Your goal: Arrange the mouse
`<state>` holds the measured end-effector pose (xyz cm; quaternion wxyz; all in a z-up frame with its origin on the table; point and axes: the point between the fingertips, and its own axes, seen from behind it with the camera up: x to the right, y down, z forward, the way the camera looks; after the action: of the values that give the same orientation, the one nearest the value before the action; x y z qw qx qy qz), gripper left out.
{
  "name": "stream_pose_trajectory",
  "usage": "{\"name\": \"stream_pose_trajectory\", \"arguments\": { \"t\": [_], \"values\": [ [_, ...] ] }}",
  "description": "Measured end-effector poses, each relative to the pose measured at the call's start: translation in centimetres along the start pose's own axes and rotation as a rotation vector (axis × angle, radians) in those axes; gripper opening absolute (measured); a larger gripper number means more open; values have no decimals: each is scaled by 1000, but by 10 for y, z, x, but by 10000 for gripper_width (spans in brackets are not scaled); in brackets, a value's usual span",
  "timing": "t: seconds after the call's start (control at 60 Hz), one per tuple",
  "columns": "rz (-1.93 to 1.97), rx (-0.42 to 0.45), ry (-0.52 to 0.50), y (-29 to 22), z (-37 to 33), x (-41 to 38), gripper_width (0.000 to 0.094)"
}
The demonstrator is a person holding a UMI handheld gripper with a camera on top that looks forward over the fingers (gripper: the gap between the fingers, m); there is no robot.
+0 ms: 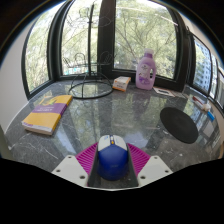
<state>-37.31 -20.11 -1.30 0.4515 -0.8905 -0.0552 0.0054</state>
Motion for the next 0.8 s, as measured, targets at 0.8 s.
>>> {"name": "stream_pose_trajectory", "arguments": {
  "t": [0.8],
  "values": [
    [138, 368, 6, -257, -43, 203, 343]
  ]
}}
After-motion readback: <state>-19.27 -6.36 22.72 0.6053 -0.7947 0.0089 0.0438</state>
